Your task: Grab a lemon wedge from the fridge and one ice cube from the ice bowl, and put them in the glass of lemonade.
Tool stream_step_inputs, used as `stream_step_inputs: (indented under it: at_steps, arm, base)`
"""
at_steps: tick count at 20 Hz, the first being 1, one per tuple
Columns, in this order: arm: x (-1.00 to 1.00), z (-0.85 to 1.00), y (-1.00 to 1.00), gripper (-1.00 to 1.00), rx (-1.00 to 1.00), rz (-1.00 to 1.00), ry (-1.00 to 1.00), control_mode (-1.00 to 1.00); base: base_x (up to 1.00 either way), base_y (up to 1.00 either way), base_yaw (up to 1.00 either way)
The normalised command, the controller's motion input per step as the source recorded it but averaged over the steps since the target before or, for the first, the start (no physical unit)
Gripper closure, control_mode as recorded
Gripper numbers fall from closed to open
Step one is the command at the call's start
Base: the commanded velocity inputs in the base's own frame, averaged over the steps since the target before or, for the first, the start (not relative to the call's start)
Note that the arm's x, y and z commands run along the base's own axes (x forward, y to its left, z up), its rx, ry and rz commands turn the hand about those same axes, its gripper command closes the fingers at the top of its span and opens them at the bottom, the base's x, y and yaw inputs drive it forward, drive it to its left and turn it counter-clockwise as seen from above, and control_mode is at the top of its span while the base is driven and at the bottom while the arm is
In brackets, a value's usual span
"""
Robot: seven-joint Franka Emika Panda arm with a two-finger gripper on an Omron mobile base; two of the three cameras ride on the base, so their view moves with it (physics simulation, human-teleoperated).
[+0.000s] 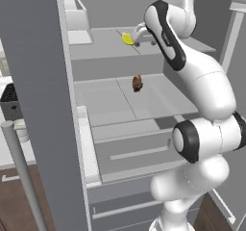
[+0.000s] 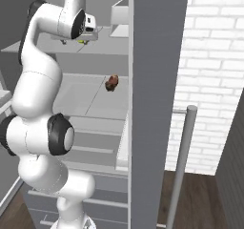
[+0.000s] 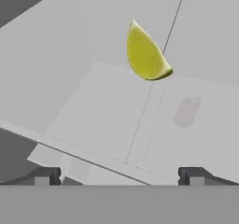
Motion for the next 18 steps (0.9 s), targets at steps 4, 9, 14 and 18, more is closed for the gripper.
stream_step_inputs:
  at_steps: [4, 9, 14, 18]
  arm:
    - [0.55, 0.41, 0.0, -1.0, -0.06, 0.0, -0.04, -1.0]
    - [0.66, 0.02, 0.0, -1.0, -0.04, 0.0, 0.0, -1.0]
    - [0.48, -0.17, 0.07, -1.0, -0.07, 0.02, 0.0, -1.0]
    - [0.22, -0.09, 0.09, -1.0, -0.03, 0.05, 0.0, -1.0]
  base:
    - [0.0, 0.0, 0.0]
    - [0.0, 0.0, 0.0]
    - [0.0, 0.0, 0.0]
    - [0.0, 0.0, 0.0]
